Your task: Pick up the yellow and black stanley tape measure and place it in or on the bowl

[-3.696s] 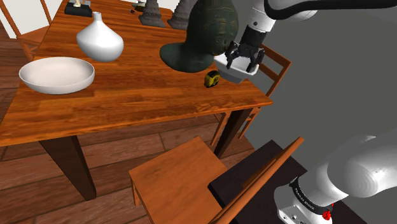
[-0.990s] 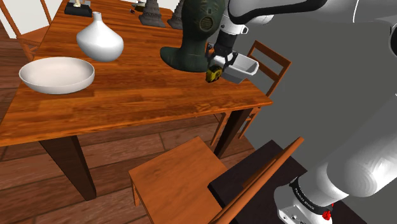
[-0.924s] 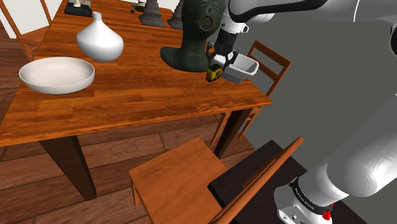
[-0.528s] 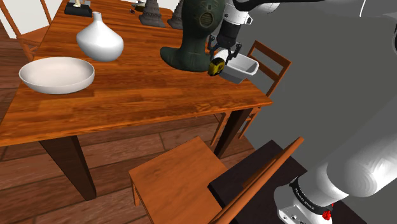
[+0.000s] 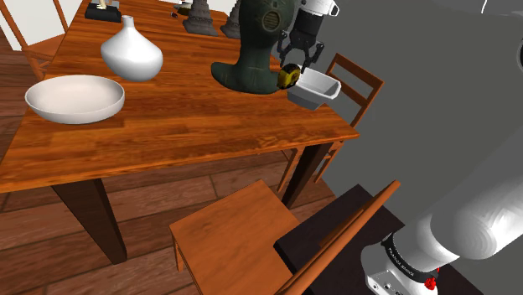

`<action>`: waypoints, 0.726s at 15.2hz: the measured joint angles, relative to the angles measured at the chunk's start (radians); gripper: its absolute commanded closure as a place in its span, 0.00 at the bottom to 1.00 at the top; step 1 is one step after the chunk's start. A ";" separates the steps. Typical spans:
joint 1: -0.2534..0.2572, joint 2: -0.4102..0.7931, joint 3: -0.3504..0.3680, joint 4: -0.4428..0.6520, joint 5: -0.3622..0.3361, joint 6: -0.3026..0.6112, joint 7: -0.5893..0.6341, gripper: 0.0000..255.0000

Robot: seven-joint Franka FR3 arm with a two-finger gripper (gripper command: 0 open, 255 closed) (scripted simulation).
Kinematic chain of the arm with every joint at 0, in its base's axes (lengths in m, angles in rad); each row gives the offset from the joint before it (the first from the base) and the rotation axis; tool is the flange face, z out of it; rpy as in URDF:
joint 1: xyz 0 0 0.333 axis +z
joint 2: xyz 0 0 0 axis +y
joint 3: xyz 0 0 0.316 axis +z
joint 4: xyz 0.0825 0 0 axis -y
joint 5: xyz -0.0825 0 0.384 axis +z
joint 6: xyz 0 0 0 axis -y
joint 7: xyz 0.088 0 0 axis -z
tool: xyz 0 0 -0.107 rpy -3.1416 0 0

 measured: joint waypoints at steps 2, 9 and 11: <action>0.001 0.002 0.001 0.029 0.000 -0.027 0.001 1.00; 0.003 0.018 0.002 0.144 -0.003 -0.126 0.006 1.00; 0.003 0.023 0.001 0.174 -0.003 -0.152 0.004 1.00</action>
